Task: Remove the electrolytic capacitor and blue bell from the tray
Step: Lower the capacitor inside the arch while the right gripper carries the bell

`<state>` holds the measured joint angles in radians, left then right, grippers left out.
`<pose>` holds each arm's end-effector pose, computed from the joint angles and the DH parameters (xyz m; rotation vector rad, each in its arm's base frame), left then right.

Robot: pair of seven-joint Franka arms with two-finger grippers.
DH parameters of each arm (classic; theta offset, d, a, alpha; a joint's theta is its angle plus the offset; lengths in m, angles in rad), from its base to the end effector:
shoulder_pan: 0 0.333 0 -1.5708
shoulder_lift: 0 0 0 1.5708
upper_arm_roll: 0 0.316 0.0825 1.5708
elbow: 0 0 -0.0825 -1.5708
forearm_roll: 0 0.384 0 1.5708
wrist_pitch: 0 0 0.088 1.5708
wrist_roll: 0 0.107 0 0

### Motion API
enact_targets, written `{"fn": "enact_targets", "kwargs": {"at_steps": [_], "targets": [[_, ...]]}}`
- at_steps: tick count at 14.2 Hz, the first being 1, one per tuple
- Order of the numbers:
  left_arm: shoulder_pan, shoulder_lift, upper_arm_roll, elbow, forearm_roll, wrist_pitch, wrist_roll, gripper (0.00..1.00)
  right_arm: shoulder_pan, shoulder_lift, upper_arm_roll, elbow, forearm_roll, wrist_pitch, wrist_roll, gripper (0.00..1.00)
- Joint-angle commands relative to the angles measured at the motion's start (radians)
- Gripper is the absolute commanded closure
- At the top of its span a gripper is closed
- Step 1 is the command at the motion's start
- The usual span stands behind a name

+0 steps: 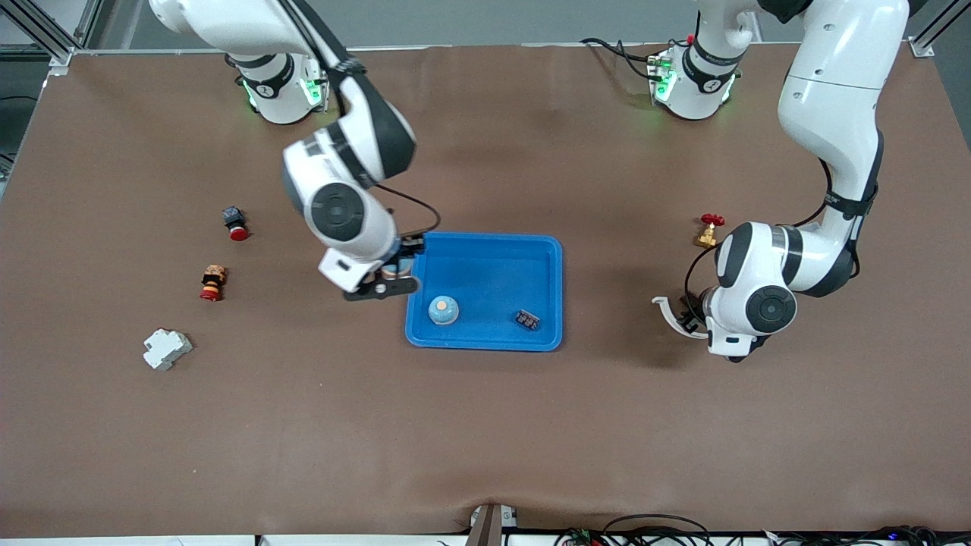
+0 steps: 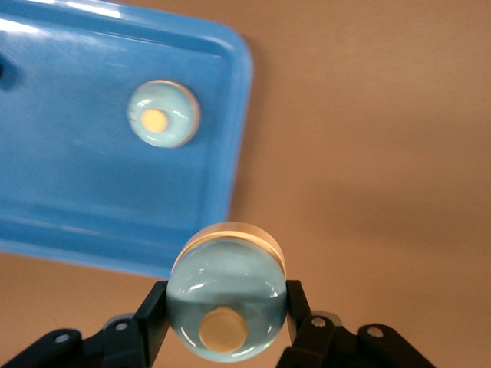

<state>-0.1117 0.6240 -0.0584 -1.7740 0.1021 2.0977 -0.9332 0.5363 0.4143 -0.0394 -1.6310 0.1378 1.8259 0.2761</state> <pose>0.6171 -0.0991 0.1868 -2.7485 -1.0100 0.3404 0.5603 0.3196 0.3641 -3.0846 -0.2673 0.3811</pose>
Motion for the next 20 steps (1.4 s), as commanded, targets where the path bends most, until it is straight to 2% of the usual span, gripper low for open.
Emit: {"fn": "enact_targets", "kwargs": {"at_steps": [1, 3, 5, 8, 11, 15, 20], "targets": [[-0.005, -0.001, 0.0, 0.027, 0.028, -0.024, -0.018, 0.0, -0.109, -0.113, 0.009, -0.073, 0.014, -0.057, -0.197, 1.0], [0.0, -0.001, 0.002, 0.056, 0.03, -0.063, -0.016, 0.0, -0.183, -0.182, 0.007, -0.14, -0.016, -0.057, -0.357, 1.0], [-0.005, -0.003, 0.0, 0.1, 0.03, -0.119, -0.016, 0.0, -0.237, -0.224, 0.007, -0.191, -0.085, -0.051, -0.46, 1.0], [-0.008, -0.003, -0.006, 0.186, 0.028, -0.223, -0.015, 0.0, -0.32, -0.236, 0.007, -0.233, -0.119, -0.025, -0.582, 1.0], [-0.029, -0.006, -0.026, 0.251, 0.013, -0.257, -0.035, 0.0, -0.404, -0.25, 0.007, -0.35, -0.119, 0.126, -0.725, 1.0], [-0.121, -0.007, -0.029, 0.281, 0.013, -0.251, -0.168, 0.0, -0.486, -0.238, 0.007, -0.512, -0.119, 0.41, -0.868, 1.0], [-0.239, 0.006, -0.029, 0.292, 0.011, -0.154, -0.335, 0.0, -0.513, -0.128, 0.007, -0.511, -0.121, 0.522, -0.88, 1.0]]}}
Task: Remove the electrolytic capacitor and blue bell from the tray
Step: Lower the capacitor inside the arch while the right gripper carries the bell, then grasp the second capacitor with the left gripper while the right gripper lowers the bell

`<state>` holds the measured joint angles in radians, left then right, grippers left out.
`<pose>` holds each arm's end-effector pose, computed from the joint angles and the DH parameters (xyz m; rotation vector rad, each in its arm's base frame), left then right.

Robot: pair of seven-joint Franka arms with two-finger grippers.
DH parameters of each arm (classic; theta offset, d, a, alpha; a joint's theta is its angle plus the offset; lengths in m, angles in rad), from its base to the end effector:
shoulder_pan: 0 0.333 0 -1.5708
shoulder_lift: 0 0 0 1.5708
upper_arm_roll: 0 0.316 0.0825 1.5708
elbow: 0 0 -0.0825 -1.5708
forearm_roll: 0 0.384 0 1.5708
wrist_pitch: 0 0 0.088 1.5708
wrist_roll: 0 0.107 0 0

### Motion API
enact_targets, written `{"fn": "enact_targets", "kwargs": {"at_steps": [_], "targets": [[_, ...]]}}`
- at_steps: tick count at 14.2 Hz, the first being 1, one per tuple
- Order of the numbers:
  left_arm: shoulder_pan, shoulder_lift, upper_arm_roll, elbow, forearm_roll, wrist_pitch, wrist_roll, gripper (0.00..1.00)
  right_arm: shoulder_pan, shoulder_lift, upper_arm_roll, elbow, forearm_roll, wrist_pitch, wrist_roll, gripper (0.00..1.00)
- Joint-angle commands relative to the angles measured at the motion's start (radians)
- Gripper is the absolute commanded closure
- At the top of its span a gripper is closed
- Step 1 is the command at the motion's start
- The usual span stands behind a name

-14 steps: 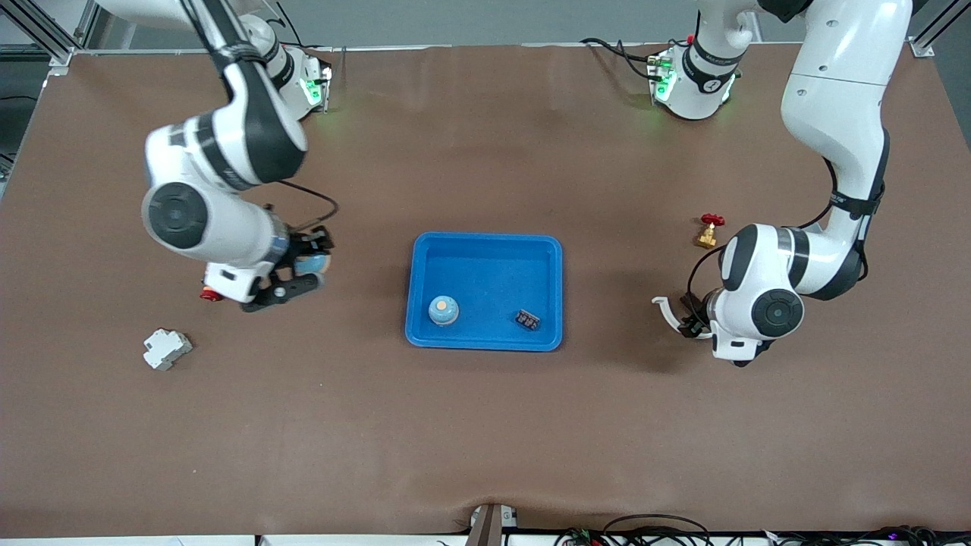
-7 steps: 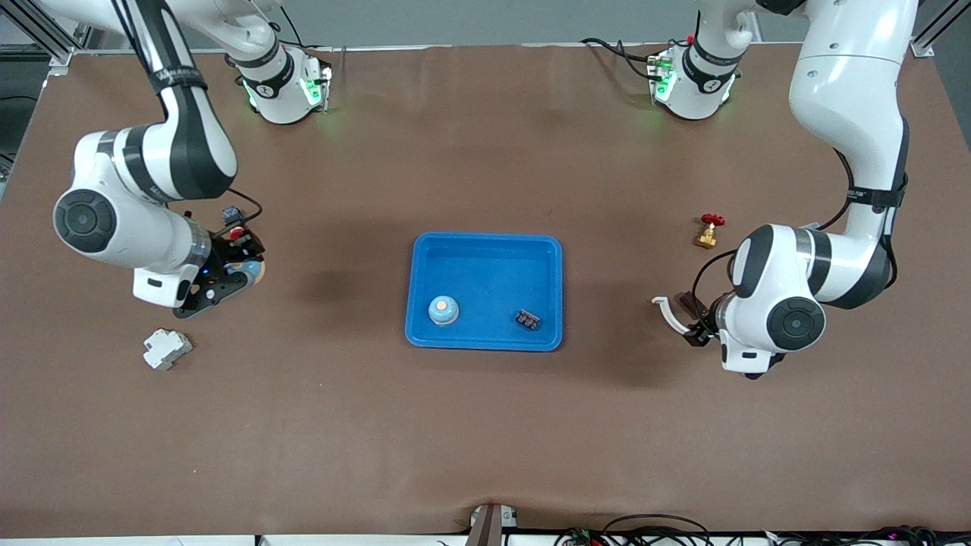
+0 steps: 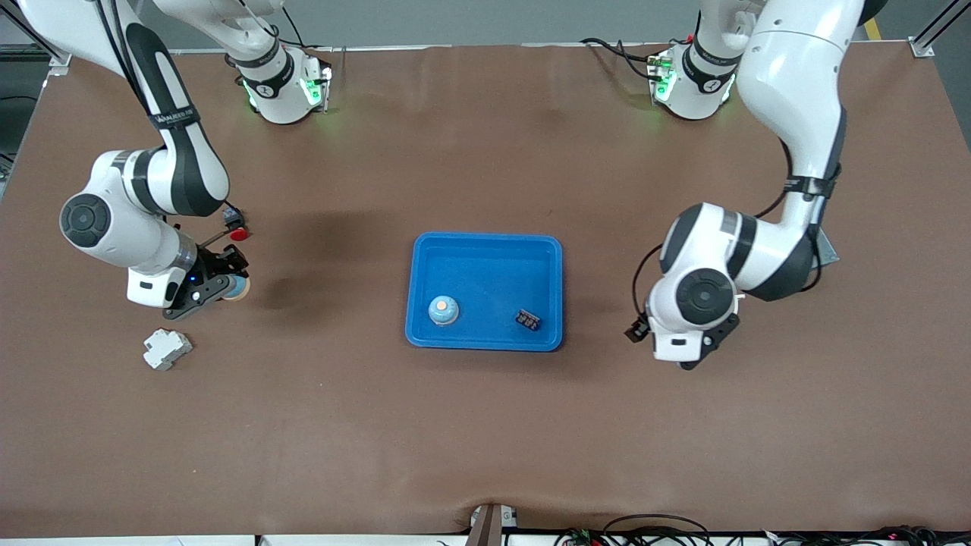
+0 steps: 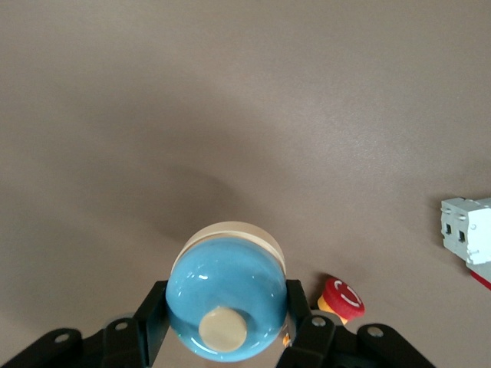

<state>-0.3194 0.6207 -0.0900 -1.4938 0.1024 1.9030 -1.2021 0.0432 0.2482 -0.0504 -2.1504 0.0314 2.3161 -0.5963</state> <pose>0.6359 -0.2576 0.2923 -2.7479 -1.0981 0.1725 0.5570 -0.0032 0.2783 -2.9813 -0.8700 0.1172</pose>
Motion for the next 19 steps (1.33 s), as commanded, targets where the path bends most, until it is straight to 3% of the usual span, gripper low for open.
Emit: {"fn": "enact_targets", "kwargs": {"at_steps": [1, 8, 13, 17, 19], "targets": [[-0.055, 0.023, 0.003, 0.016, 0.01, 0.074, -0.108, 0.0, -0.022, 0.063, 0.018, 0.023, -0.015, 0.035, -0.008, 1.0], [-0.208, 0.151, 0.004, 0.073, 0.013, 0.295, -0.404, 0.01, -0.06, 0.194, 0.02, 0.116, -0.011, 0.045, -0.007, 0.99], [-0.25, 0.192, 0.004, 0.075, 0.013, 0.364, -0.484, 0.19, -0.06, 0.233, 0.02, 0.127, -0.008, 0.081, -0.007, 0.97], [-0.254, 0.215, 0.003, 0.076, 0.011, 0.418, -0.485, 0.26, -0.06, 0.249, 0.02, 0.138, -0.007, 0.086, -0.007, 0.95], [-0.268, 0.231, 0.003, 0.075, 0.011, 0.433, -0.487, 0.29, -0.059, 0.253, 0.02, 0.144, -0.007, 0.086, -0.005, 0.86]]}}
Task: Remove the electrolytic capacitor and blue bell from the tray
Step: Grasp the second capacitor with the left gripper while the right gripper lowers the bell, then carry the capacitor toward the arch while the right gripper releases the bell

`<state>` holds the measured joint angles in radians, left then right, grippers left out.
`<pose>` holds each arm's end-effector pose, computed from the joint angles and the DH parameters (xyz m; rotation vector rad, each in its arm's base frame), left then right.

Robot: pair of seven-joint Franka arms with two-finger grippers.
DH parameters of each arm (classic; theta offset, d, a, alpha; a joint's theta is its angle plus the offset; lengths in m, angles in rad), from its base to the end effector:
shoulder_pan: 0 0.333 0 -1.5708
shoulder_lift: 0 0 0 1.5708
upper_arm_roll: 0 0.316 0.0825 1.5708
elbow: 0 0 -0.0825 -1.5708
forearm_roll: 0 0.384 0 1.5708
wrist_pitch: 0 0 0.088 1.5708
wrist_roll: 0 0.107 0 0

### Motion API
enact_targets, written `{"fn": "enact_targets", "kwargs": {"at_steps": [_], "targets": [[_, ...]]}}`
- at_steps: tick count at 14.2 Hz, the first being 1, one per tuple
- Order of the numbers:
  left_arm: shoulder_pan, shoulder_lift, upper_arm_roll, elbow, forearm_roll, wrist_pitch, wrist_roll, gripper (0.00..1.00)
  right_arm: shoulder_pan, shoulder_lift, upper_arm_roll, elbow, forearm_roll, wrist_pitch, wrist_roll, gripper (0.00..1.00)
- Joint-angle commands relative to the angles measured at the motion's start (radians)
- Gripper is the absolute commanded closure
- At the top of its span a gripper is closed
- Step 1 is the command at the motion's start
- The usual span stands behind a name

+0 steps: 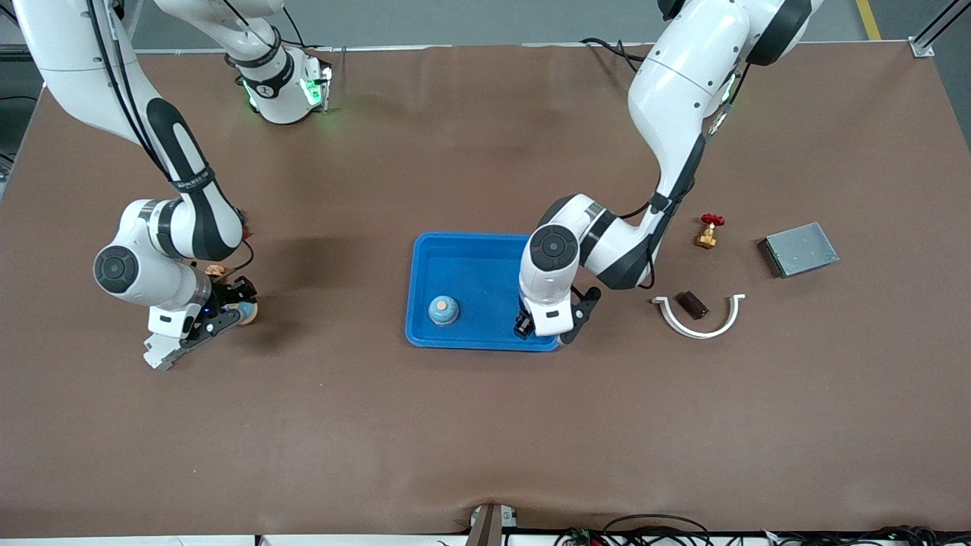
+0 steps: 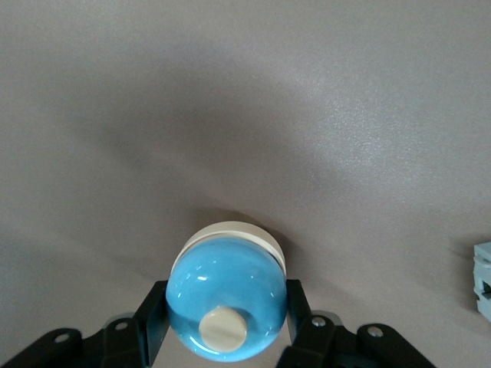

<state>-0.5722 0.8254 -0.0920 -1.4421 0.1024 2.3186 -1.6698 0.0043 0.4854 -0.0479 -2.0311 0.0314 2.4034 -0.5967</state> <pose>0.5832 -0.4380 0.2030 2.7381 1.4417 0.0481 0.5869 -0.0252 0.1950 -2.9949 -0.8175 0.1670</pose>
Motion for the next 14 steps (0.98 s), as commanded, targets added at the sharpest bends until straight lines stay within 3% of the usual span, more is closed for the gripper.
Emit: {"fn": "enact_targets", "kwargs": {"at_steps": [1, 2, 3, 5, 8, 9, 12, 14], "targets": [[-0.015, 0.027, 0.006, 0.023, 0.011, 0.018, -0.019, 0.33, -0.02, 0.016, 0.017, 0.026, -0.005, -0.001, -0.005, 0.8], [-0.015, 0.031, 0.006, 0.022, 0.013, 0.018, -0.019, 0.37, -0.018, 0.016, 0.017, 0.026, -0.004, -0.001, -0.005, 0.7], [-0.017, 0.035, 0.006, 0.022, 0.011, 0.018, -0.019, 0.43, -0.02, 0.016, 0.017, 0.028, -0.002, -0.001, -0.005, 0.52], [-0.021, 0.041, 0.005, 0.023, 0.011, 0.018, -0.021, 0.57, -0.021, 0.018, 0.017, 0.035, -0.001, -0.003, -0.003, 0.0], [-0.021, 0.041, 0.005, 0.022, 0.013, 0.018, -0.013, 0.93, -0.02, 0.016, 0.017, 0.046, -0.001, -0.012, -0.003, 0.0], [-0.021, 0.037, 0.006, 0.022, 0.013, 0.018, -0.01, 1.0, -0.018, 0.016, 0.017, 0.055, -0.001, -0.018, 0.003, 0.0], [-0.023, 0.018, 0.005, 0.023, 0.016, 0.016, -0.007, 1.0, -0.007, -0.011, 0.026, 0.08, 0.011, -0.122, 0.088, 0.0], [-0.021, -0.003, 0.003, 0.023, 0.014, 0.009, -0.01, 1.0, 0.049, -0.059, 0.036, 0.106, 0.021, -0.237, 0.293, 0.0]]}}
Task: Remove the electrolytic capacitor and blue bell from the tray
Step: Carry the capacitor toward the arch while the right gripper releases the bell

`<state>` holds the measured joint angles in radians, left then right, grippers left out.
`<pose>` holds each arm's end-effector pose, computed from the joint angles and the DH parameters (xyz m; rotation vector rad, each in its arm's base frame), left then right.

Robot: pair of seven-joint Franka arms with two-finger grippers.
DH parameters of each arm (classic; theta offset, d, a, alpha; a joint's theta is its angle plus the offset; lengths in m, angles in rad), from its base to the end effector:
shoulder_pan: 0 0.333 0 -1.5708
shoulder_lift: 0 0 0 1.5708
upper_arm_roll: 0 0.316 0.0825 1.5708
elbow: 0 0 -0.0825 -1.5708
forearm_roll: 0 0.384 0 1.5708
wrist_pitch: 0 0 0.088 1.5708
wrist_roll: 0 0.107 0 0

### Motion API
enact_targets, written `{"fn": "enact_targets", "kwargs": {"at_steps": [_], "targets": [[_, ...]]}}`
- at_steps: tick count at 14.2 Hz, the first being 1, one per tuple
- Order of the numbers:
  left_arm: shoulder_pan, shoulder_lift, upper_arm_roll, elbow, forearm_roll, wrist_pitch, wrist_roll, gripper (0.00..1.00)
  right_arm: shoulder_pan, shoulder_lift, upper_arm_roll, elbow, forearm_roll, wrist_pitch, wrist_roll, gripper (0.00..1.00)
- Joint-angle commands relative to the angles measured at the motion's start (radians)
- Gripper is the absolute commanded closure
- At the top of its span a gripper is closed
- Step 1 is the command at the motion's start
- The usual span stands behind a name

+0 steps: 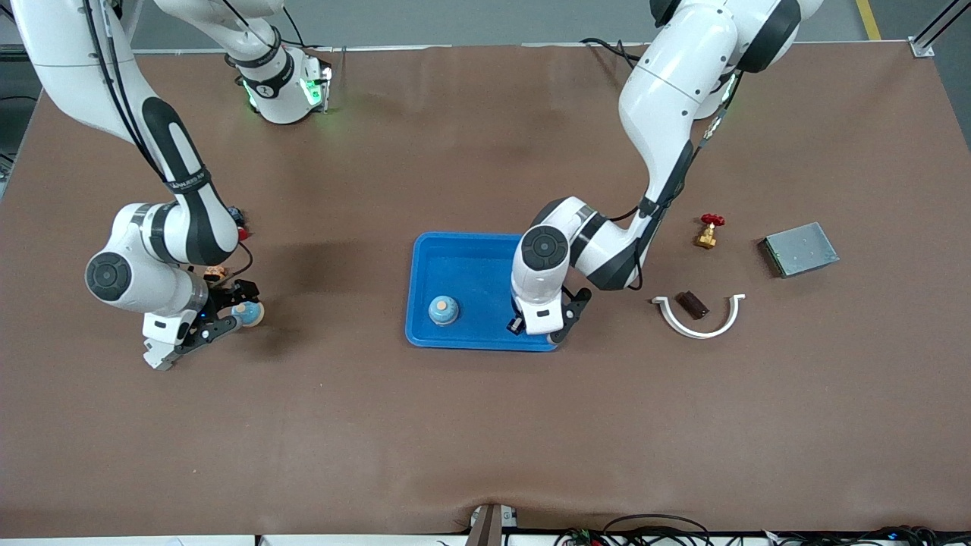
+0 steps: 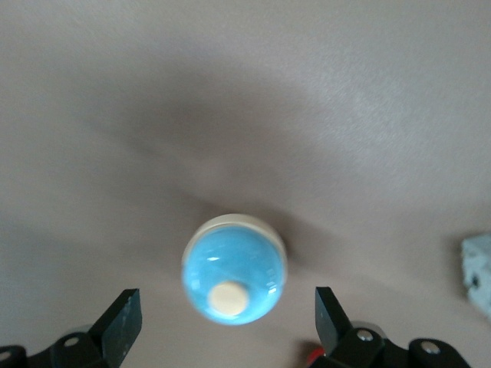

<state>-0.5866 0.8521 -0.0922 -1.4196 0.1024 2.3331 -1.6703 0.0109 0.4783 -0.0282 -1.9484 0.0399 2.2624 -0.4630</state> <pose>0.5804 -0.4487 0.1948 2.7375 1.4196 0.0505 0.6020 -0.0089 0.2198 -3.0108 -0.6414 0.2400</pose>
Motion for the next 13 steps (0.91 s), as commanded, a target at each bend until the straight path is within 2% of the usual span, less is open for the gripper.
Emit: {"fn": "enact_targets", "kwargs": {"at_steps": [1, 4, 7, 9, 13], "targets": [[-0.007, -0.05, 0.005, 0.001, 0.014, -0.008, -0.009, 1.0, 0.084, -0.078, 0.016, 0.028, 0.012, -0.125, 0.278, 0.0], [0.008, -0.106, 0.005, -0.001, 0.016, -0.044, -0.003, 1.0, 0.159, -0.112, 0.019, 0.031, 0.029, -0.142, 0.56, 0.0], [0.024, -0.178, 0.012, -0.001, 0.022, -0.061, 0.039, 1.0, 0.181, -0.113, 0.033, 0.103, 0.123, -0.21, 0.717, 0.0], [0.074, -0.22, 0.012, -0.004, 0.026, -0.109, 0.131, 1.0, 0.208, -0.107, 0.034, 0.147, 0.147, -0.227, 0.823, 0.0], [0.192, -0.278, 0.008, -0.01, 0.017, -0.224, 0.357, 1.0, 0.332, -0.081, 0.033, 0.222, 0.147, -0.207, 1.143, 0.0]]}}
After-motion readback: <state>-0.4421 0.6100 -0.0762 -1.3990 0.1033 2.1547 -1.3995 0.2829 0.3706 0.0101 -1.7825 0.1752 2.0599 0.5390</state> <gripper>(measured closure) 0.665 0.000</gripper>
